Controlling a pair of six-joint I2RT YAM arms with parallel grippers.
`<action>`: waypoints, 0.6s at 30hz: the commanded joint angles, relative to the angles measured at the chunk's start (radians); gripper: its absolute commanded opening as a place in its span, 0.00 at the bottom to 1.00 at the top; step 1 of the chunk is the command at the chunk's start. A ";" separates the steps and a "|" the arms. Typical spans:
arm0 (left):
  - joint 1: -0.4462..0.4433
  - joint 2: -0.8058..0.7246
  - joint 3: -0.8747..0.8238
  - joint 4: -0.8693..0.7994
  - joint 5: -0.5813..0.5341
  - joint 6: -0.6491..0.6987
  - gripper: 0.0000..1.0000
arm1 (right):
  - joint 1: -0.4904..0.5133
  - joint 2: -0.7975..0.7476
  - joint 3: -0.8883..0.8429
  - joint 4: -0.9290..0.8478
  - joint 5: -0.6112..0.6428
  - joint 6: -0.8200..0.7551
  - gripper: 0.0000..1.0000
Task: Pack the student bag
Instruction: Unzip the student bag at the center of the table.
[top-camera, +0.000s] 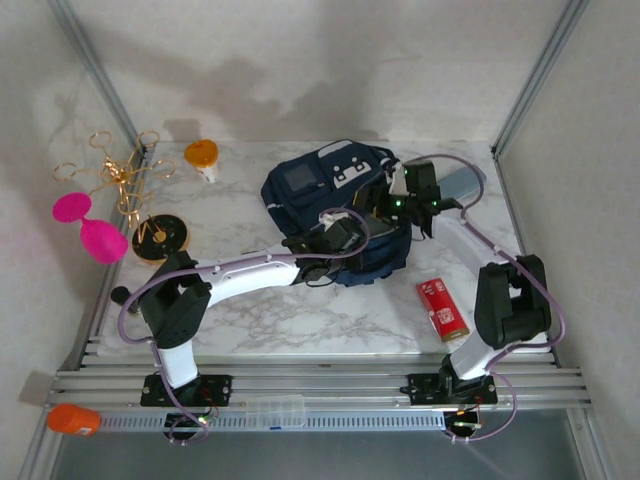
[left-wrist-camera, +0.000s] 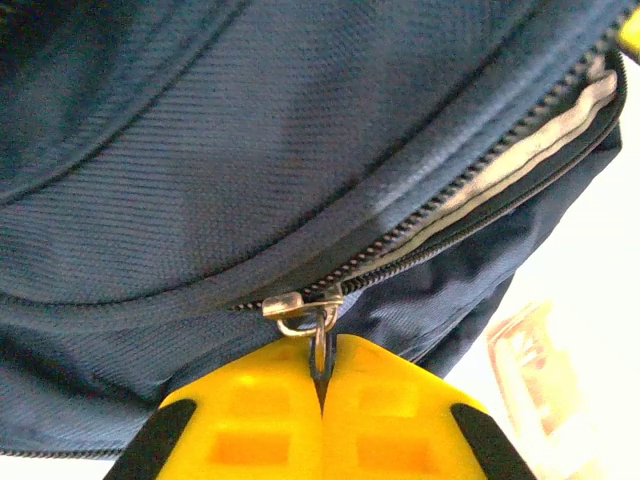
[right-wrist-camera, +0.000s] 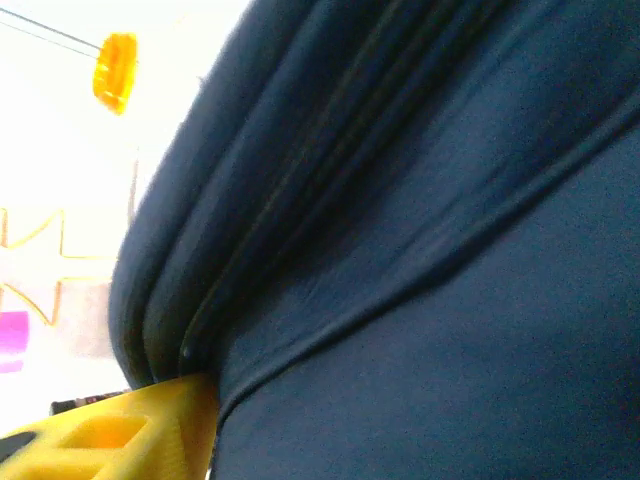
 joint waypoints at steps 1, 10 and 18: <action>-0.013 -0.052 -0.014 -0.030 0.030 0.088 0.00 | 0.044 -0.050 -0.126 0.175 0.033 0.142 0.51; 0.005 -0.114 -0.062 -0.164 -0.035 0.239 0.00 | 0.007 -0.102 -0.122 0.189 0.006 0.151 0.00; 0.094 -0.210 -0.173 -0.163 -0.073 0.370 0.00 | -0.027 -0.124 -0.123 0.170 -0.061 0.149 0.00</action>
